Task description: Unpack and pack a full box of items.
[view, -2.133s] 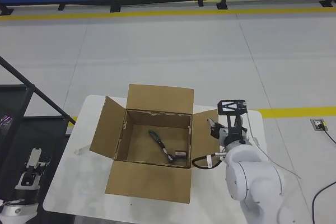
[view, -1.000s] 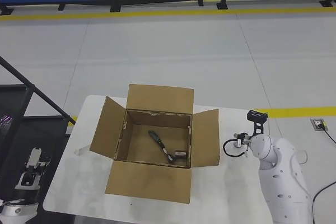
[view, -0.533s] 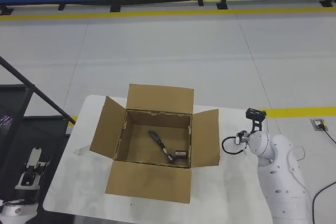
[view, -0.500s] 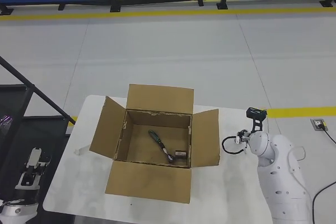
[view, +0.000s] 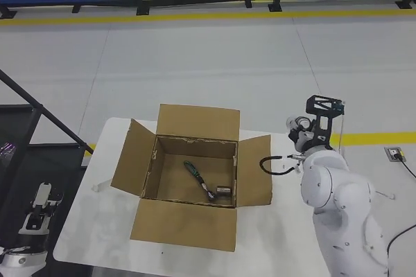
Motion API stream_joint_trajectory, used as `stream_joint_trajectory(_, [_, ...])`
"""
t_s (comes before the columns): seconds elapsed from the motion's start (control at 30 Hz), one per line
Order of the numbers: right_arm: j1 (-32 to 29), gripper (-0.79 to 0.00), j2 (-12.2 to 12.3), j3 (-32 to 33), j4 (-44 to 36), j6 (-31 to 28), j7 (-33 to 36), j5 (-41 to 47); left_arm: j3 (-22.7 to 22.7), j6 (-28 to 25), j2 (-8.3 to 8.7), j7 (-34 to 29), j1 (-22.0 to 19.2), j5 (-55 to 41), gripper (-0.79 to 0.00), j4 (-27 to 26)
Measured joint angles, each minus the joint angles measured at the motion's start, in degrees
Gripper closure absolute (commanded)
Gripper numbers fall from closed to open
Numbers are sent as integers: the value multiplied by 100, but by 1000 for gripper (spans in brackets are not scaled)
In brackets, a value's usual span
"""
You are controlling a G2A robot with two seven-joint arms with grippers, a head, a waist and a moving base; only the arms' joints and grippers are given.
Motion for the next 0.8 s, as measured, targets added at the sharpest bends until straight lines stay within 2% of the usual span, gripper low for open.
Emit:
stream_joint_trajectory(0.13, [408, 0, -83, -581, 81, -491, 19, 376, 0, 0, 0, 0, 0, 0, -785, 0])
stream_joint_trajectory(0.27, [930, 0, -192, -1186, 585, -1133, 102, 974, 0, 0, 0, 0, 0, 0, -785, 0])
stream_joint_trajectory(0.4, [1534, 0, -359, -1956, 1450, -1653, 278, 1466, -2, 15, -1, 7, -3, 0, -785, 0])
stream_joint_trajectory(0.5, [1875, 0, -501, -2480, 2106, -1798, 364, 1629, -28, 122, -9, 82, -24, 30, -785, -4])
stream_joint_trajectory(0.8, [2428, 0, -923, -3342, 4109, -2221, 40, 2647, -32, 273, -26, 172, -55, 69, -785, 1])
